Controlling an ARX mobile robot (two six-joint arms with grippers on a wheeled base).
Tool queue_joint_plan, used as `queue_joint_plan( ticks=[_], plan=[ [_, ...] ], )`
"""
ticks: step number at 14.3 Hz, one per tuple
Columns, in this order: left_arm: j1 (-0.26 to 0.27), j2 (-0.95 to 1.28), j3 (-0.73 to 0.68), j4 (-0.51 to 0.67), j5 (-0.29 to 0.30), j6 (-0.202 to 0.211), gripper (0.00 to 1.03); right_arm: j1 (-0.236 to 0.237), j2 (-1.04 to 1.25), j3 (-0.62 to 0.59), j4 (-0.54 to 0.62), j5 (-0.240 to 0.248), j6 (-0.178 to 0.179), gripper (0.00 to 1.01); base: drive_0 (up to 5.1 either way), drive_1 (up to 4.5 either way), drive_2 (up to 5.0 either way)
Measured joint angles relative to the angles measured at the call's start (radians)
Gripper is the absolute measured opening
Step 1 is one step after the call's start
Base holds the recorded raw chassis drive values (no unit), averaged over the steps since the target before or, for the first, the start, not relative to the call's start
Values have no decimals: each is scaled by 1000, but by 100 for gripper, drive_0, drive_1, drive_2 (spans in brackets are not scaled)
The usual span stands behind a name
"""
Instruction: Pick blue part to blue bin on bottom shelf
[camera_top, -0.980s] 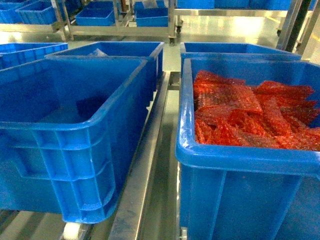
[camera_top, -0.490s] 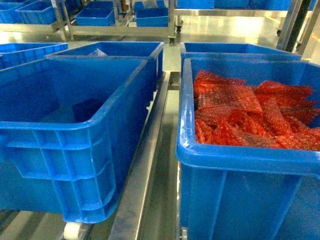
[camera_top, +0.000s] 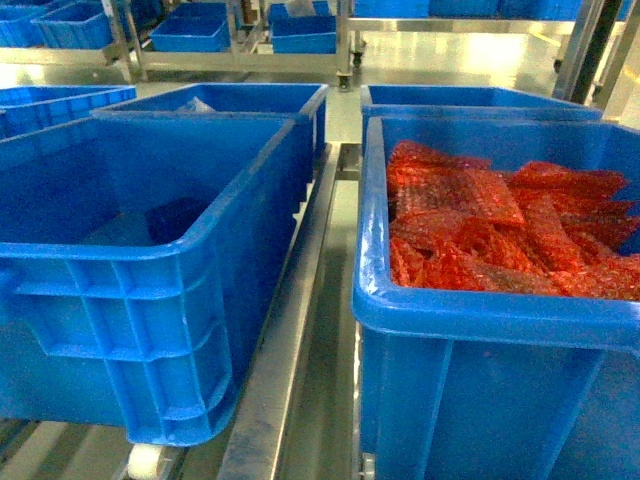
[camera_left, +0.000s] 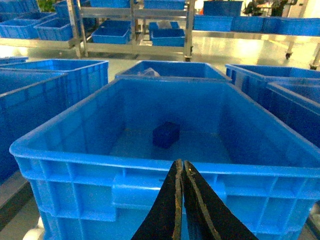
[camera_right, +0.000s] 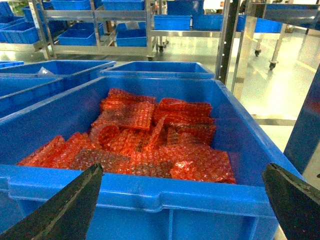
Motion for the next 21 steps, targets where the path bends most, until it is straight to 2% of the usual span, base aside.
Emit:
queue_joint_plan(
  ticks=[5, 14, 15, 20, 21],
  plan=[
    [0, -194, 0, -192, 0, 0, 2, 0, 0, 0, 0, 0, 0, 98, 0, 0, 0],
    [0, -397, 0, -391, 0, 0, 2, 0, 0, 0, 0, 0, 0, 98, 0, 0, 0],
    [0, -510, 0, -559, 3, 0, 2, 0, 0, 0, 0, 1, 0, 98, 0, 0, 0],
    [0, -557, 0, -562, 0, 3, 2, 0, 0, 0, 1, 1, 0, 98, 0, 0, 0],
    [0, -557, 0, -562, 0, 2, 12, 0, 0, 0, 1, 1, 0, 98, 0, 0, 0]
  ],
)
